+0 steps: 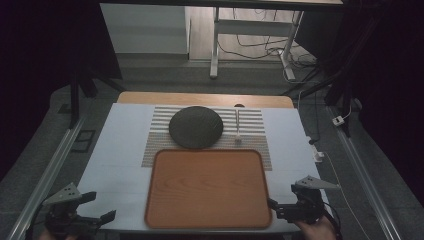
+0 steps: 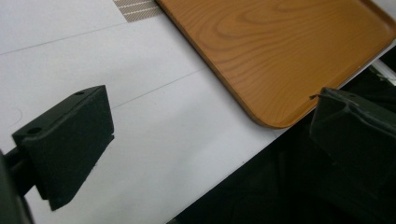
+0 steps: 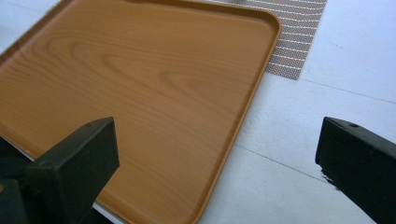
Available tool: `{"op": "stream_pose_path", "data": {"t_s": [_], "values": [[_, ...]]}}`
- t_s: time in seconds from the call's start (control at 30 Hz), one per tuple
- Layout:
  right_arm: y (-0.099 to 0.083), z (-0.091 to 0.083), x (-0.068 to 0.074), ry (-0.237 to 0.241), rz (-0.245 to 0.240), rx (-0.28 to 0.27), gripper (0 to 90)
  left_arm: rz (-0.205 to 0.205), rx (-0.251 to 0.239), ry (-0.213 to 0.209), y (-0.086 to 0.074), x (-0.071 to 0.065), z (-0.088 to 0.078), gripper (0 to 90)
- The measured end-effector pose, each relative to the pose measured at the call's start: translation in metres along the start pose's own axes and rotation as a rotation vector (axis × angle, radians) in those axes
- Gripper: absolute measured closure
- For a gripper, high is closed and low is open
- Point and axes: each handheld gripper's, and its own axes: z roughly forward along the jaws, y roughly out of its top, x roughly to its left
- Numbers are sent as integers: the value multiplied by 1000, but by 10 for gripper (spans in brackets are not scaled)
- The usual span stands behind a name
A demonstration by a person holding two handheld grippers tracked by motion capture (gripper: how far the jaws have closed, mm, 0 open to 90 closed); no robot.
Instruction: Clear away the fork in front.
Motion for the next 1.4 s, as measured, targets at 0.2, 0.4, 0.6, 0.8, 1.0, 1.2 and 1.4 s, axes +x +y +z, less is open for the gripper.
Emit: {"op": "stream_pose_path", "data": {"t_s": [0.2, 0.4, 0.6, 0.8, 1.0, 1.2, 1.4], "values": [[1, 4, 3, 6, -33, 28, 0, -3, 13, 5, 0, 0, 1, 0], [2, 4, 2, 20, -30, 32, 0, -2, 24, 7, 0, 0, 2, 0], [2, 5, 2, 17, -32, 37, 0, 4, 30, 10, 1, -1, 2, 0], [2, 5, 3, 10, -40, 39, 0, 6, 34, 9, 1, -1, 3, 0], [2, 5, 6, 0, -70, 44, 0, 10, 40, 11, 2, -1, 4, 0], [3, 6, 12, 2, -102, 42, 0, 10, 41, 14, 1, -1, 4, 1], [4, 8, 14, 21, -122, 50, 0, 11, 44, 13, 1, -2, 4, 3]]}}
